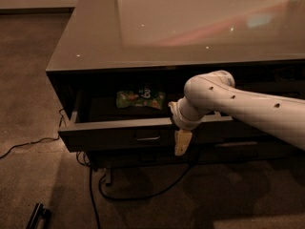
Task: Open top drawer
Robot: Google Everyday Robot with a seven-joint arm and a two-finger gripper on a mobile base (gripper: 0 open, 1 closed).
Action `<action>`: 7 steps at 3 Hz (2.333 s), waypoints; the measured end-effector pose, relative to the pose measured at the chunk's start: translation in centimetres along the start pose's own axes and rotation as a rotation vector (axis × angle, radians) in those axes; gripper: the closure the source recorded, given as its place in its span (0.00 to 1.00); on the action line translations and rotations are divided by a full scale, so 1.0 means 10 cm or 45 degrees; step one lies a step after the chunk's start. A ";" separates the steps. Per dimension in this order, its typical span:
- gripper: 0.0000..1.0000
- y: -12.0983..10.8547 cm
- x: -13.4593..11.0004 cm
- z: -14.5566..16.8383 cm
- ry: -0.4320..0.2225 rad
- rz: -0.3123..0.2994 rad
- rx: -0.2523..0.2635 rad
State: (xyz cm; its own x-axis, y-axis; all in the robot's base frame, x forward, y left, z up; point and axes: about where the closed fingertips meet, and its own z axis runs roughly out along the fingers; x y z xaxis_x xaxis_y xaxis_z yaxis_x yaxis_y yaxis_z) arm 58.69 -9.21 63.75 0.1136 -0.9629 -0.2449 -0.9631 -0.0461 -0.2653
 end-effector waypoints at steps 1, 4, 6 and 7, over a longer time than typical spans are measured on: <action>0.00 -0.02 -0.09 0.05 0.013 -0.042 -0.021; 0.65 0.41 0.02 -0.02 0.109 -0.001 -0.041; 0.86 0.62 0.06 -0.14 0.159 0.075 -0.016; 0.62 0.61 0.06 -0.14 0.159 0.074 -0.017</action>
Offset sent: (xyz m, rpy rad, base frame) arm -0.0278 0.0075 -0.0073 -0.1018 0.0275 0.0528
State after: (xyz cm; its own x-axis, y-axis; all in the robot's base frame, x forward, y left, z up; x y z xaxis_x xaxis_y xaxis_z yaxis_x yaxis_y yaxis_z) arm 52.51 -10.48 63.26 0.0268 -0.9896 -0.1414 -0.9703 0.0083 -0.2417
